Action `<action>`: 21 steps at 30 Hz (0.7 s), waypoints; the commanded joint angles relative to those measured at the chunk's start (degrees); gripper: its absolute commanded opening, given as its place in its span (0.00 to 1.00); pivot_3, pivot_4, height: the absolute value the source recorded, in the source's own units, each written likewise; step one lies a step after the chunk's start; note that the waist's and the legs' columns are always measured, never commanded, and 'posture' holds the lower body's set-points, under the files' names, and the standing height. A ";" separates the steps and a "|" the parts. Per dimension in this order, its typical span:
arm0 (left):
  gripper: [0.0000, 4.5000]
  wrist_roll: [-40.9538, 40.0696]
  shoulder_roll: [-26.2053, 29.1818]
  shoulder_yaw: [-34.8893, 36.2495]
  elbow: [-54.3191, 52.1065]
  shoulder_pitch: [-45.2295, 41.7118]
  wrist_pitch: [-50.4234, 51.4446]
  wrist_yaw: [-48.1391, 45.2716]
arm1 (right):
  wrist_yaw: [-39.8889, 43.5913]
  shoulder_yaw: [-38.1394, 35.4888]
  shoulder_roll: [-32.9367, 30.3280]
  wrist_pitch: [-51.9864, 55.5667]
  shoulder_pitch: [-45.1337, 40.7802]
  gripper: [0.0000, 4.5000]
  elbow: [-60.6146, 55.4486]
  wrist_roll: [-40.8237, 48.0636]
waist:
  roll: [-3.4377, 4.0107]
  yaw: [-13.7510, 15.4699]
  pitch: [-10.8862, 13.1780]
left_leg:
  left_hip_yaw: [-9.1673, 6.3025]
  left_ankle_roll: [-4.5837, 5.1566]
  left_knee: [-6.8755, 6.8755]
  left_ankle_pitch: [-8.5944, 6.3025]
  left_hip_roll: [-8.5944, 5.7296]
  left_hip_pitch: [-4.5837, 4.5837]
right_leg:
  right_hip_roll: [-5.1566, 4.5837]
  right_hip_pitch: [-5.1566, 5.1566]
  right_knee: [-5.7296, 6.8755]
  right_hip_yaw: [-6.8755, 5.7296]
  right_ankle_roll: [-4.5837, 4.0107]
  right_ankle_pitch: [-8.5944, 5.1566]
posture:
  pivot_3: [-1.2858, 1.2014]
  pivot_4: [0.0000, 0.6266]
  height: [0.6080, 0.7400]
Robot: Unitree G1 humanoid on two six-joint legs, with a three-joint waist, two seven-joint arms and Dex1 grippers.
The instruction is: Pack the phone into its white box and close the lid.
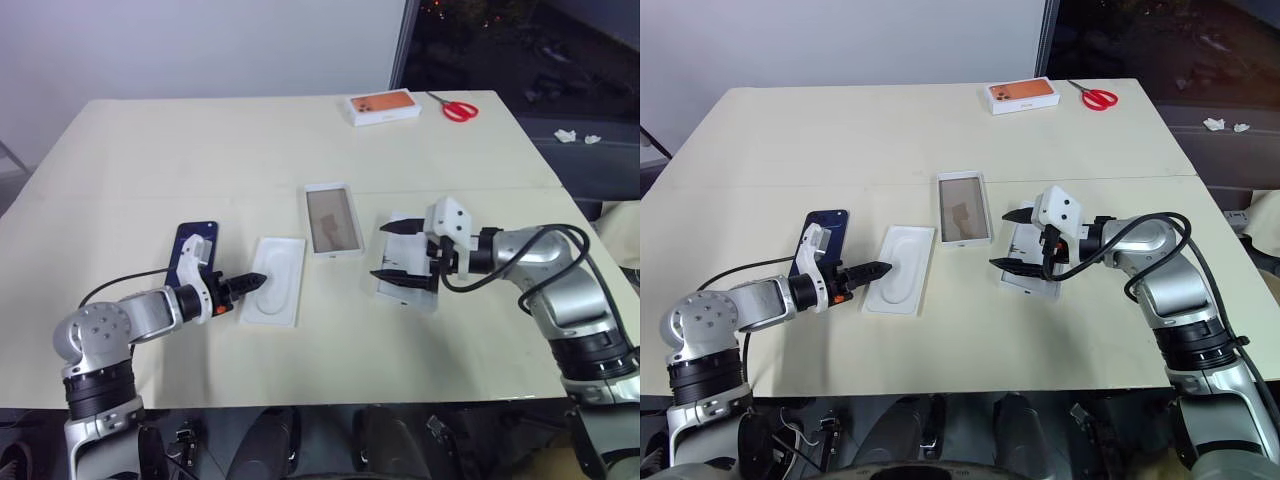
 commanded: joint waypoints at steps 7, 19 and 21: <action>0.01 -1.61 -0.95 3.08 1.03 1.21 -0.04 0.60 | -0.28 -1.28 -0.49 -0.28 -0.66 1.00 -2.62 0.39 | -0.01 0.06 0.00 | -0.01 0.04 0.00 -0.03 0.00 0.01 | 0.00 0.01 0.00 -0.01 0.00 0.00 | 0.52 0.24 1.00; 0.01 -7.43 2.33 12.83 3.63 -2.83 0.01 2.42 | -3.27 5.77 4.78 4.57 -4.39 1.00 -1.36 -2.64 | -0.06 -0.44 0.02 | -0.01 -0.14 -0.02 0.08 0.03 0.00 | 0.04 -0.05 0.02 0.02 0.00 0.00 | 0.52 0.24 1.00; 0.01 -6.51 3.44 11.98 3.26 -3.26 -1.85 1.97 | -4.01 7.30 6.85 4.13 -6.41 1.00 1.06 -4.19 | -0.05 -0.27 0.02 | -0.01 -0.19 -0.05 0.11 0.07 0.01 | 0.09 -0.11 0.06 0.04 0.00 0.00 | 0.52 0.24 1.00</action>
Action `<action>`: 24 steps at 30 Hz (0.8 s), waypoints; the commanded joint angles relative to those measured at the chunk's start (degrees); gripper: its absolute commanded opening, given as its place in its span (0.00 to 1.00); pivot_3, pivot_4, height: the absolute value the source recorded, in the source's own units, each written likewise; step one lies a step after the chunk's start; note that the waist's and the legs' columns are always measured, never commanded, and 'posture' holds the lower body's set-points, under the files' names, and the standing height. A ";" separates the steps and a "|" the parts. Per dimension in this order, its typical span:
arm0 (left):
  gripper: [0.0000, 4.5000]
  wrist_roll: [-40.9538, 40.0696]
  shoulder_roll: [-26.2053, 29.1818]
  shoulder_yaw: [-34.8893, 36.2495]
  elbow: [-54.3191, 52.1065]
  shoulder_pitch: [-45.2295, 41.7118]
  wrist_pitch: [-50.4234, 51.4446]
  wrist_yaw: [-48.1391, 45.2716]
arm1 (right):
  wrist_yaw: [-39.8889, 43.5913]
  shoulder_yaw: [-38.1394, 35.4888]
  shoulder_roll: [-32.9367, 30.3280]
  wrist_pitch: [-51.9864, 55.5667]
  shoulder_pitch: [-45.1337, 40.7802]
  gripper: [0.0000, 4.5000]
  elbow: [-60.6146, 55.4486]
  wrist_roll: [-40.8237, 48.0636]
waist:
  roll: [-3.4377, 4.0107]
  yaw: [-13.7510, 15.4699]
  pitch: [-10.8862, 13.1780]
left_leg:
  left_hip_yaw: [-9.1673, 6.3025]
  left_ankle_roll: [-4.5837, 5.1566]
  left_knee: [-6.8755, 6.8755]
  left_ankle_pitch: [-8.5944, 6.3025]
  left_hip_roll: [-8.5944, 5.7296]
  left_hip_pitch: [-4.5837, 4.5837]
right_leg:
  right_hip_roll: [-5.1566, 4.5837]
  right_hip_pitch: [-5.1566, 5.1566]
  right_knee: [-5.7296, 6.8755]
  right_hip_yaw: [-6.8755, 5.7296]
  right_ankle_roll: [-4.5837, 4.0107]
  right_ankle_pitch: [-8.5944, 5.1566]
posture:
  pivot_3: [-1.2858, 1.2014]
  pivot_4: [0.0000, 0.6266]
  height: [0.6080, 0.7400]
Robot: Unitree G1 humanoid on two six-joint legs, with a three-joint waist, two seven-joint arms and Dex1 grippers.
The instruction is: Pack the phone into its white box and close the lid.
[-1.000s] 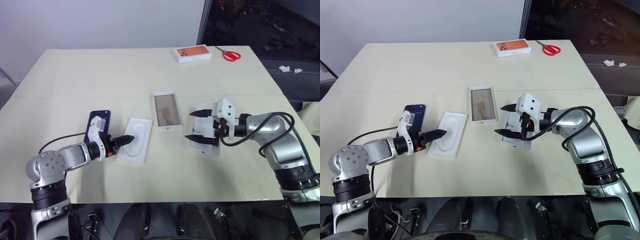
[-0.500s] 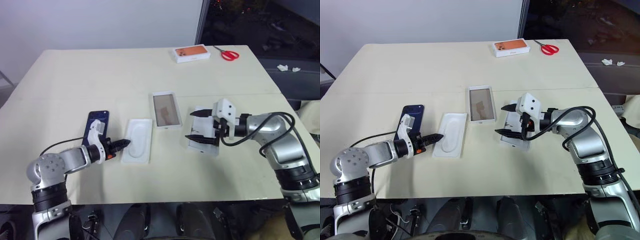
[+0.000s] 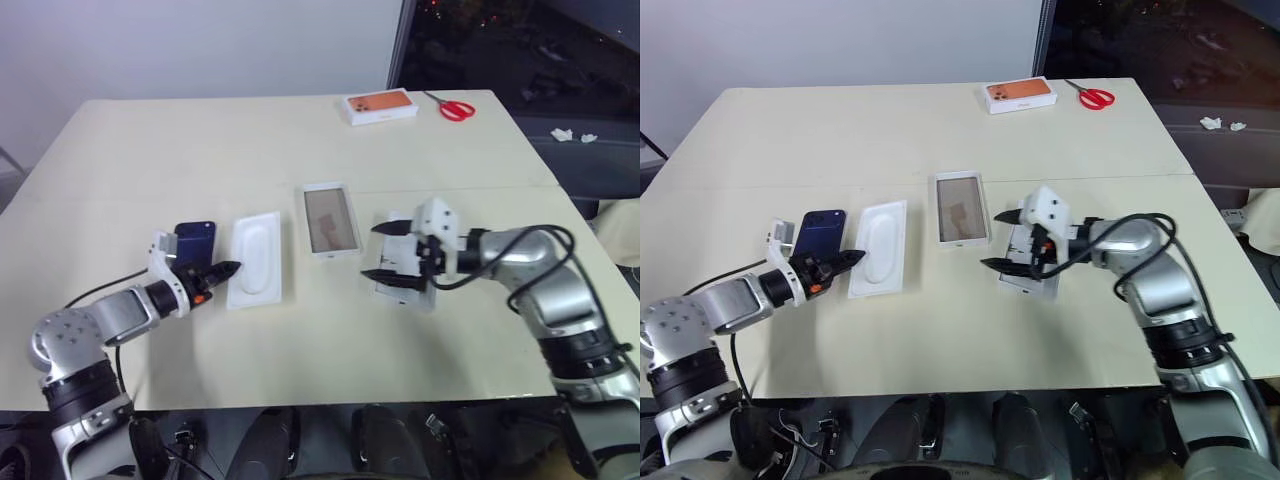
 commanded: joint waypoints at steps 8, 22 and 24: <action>0.01 2.22 3.18 -3.14 -2.66 -1.93 -8.35 -0.74 | -1.08 8.51 7.20 -8.15 -12.17 1.00 16.99 -11.00 | -0.05 0.37 -0.01 | -0.01 -0.04 0.02 0.02 -0.09 0.00 | -0.08 0.02 -0.03 -0.05 0.00 0.00 | 0.52 0.24 1.00; 0.00 -0.38 2.08 -2.94 -6.36 0.37 -8.80 2.48 | 2.24 10.34 10.82 -14.85 -14.90 0.01 29.33 -16.03 | -0.06 0.13 -0.01 | -0.01 -0.05 0.02 0.03 -0.05 0.00 | -0.01 0.03 -0.02 -0.03 0.00 0.00 | 0.52 0.24 1.00; 0.00 -0.79 2.34 -2.80 -6.21 0.05 -8.80 2.76 | 3.08 10.04 10.79 -14.73 -14.68 0.01 28.13 -15.73 | -0.06 0.13 -0.01 | -0.01 -0.05 0.03 0.03 -0.05 0.00 | -0.01 0.04 -0.02 -0.03 0.00 0.00 | 0.52 0.24 1.00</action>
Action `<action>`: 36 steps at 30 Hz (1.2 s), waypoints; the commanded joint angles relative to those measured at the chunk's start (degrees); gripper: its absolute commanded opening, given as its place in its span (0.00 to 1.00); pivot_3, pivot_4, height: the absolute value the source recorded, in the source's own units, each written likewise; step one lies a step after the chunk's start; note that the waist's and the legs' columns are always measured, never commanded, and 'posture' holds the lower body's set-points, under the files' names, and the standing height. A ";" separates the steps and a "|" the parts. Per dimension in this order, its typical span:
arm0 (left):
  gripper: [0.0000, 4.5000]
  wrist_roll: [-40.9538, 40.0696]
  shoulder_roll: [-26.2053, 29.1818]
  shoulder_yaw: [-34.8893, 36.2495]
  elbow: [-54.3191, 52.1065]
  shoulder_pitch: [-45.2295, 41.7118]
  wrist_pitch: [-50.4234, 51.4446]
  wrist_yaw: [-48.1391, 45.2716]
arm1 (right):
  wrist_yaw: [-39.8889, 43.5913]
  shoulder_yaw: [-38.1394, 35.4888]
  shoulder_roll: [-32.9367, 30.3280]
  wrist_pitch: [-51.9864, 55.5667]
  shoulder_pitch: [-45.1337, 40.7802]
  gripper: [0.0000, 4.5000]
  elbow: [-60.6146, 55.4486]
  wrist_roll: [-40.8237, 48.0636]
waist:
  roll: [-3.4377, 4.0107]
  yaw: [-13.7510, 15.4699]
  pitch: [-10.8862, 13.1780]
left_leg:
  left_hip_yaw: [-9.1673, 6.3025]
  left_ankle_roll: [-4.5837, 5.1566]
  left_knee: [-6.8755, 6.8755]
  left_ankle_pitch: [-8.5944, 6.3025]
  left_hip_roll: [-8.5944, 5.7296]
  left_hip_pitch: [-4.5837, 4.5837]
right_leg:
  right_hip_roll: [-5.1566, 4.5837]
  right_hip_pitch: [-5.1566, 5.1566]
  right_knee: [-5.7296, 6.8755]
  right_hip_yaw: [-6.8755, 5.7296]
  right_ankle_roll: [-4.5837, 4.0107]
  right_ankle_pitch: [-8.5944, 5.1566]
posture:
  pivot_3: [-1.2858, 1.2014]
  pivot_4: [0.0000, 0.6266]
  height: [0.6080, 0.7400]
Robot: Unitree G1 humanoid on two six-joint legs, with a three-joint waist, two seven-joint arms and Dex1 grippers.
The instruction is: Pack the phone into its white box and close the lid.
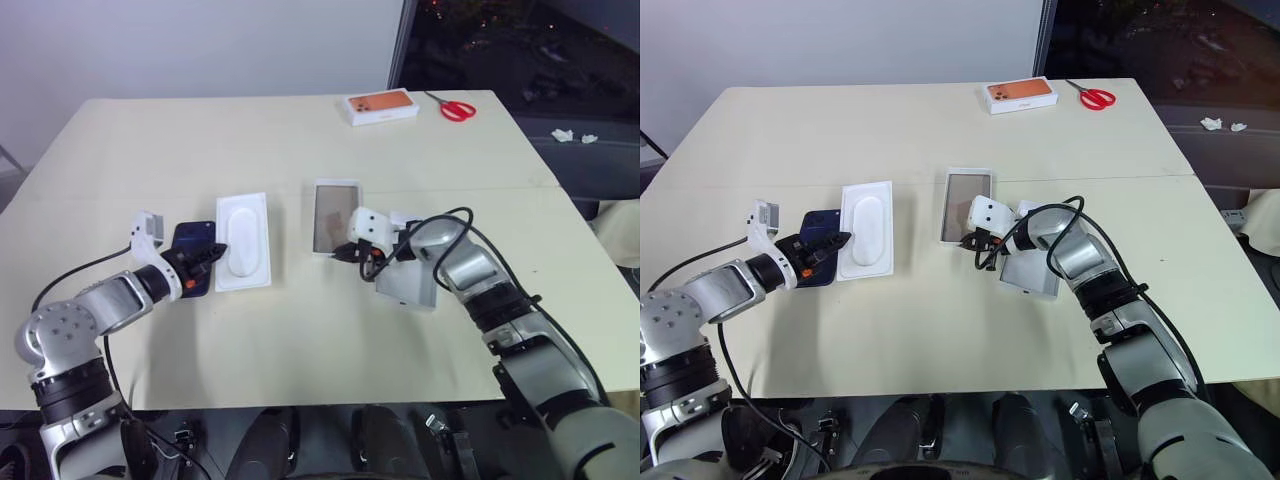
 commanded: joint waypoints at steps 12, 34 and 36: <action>0.00 -4.95 2.37 2.42 1.06 -6.99 -0.17 3.88 | 5.36 -1.00 -0.77 16.53 7.22 0.01 -25.33 8.03 | 0.00 0.11 0.00 | -0.02 0.00 -0.01 0.00 0.00 0.00 | 0.00 -0.01 0.00 -0.01 0.00 0.00 | 0.52 0.24 1.00; 0.00 -6.56 -12.90 -8.13 -4.45 -3.68 -4.74 14.68 | 7.76 -13.52 -12.81 12.46 10.13 0.77 -24.83 14.31 | -0.14 1.04 0.07 | -0.02 0.10 0.01 -0.06 -0.11 0.00 | -0.12 0.11 -0.07 -0.05 0.00 0.00 | 0.52 0.24 1.00; 0.00 -5.85 -14.03 -9.47 -3.96 -2.90 -5.32 15.61 | 7.11 -14.81 -12.71 10.43 10.13 0.77 -22.90 14.33 | -0.15 0.75 0.08 | -0.01 0.09 0.00 -0.05 -0.03 0.00 | -0.04 0.08 -0.05 -0.02 0.01 0.00 | 0.52 0.24 1.00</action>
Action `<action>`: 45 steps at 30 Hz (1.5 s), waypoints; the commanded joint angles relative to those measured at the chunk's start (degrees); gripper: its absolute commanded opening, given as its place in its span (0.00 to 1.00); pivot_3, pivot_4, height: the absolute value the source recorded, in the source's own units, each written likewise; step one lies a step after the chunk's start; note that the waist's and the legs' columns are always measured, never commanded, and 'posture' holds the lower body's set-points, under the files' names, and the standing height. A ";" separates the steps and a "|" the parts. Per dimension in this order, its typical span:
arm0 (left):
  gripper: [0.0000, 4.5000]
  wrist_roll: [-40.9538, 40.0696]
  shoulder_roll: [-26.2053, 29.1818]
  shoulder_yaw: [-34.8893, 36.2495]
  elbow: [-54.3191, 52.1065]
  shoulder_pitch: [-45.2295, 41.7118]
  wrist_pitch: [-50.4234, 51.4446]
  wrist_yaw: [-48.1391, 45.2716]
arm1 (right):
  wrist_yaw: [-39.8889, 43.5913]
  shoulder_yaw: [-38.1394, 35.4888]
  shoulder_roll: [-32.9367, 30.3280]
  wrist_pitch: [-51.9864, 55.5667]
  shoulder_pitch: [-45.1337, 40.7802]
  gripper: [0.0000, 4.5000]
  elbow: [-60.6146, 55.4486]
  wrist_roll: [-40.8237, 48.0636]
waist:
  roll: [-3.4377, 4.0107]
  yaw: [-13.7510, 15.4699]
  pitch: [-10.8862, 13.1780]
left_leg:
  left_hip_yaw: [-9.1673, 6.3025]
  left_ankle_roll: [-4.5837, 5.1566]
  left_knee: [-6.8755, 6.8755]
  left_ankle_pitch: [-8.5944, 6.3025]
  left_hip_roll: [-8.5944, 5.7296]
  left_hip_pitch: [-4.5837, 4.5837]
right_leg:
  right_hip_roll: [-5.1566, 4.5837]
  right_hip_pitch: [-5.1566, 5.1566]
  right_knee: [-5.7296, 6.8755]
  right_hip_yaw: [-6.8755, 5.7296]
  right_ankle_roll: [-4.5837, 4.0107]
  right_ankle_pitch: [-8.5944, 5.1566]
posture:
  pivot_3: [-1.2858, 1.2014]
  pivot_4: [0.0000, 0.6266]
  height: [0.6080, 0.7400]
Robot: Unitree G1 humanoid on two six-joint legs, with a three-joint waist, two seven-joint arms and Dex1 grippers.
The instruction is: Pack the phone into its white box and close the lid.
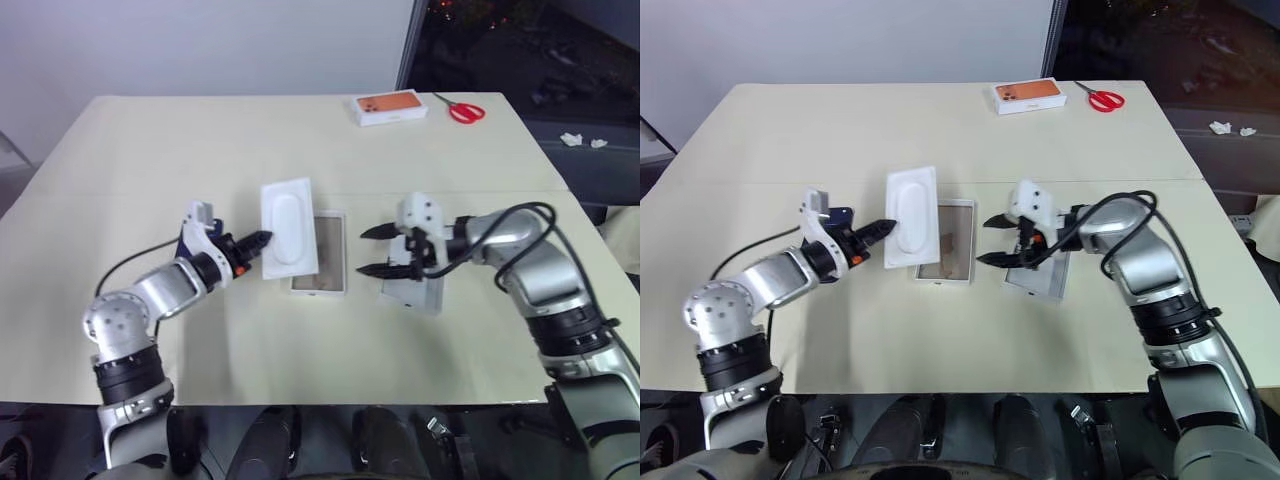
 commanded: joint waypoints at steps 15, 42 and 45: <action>0.00 5.63 -2.67 -7.02 0.05 -0.13 -3.60 1.56 | -3.99 -2.40 1.95 -7.19 1.04 0.77 2.61 0.54 | -0.01 -0.56 0.01 | 0.00 -0.06 0.01 0.04 0.05 0.00 | 0.07 -0.02 0.04 0.01 0.00 0.00 | 0.52 0.24 1.00; 0.86 1.68 1.37 -6.96 -5.08 -1.58 -0.92 -0.89 | -7.03 0.56 7.36 -4.48 -1.86 0.78 2.74 0.38 | -0.02 -0.63 0.02 | 0.00 -0.08 0.02 0.05 0.05 0.00 | 0.08 -0.03 0.04 0.01 0.00 0.00 | 0.52 0.24 1.00; 0.86 3.69 6.36 -7.33 -6.77 -0.46 -1.61 -4.11 | -8.08 0.98 9.14 -2.56 -2.99 0.78 2.39 0.89 | -0.02 -0.76 0.02 | -0.01 -0.08 0.01 0.05 0.06 0.00 | 0.10 -0.05 0.04 0.03 0.00 0.00 | 0.52 0.24 1.00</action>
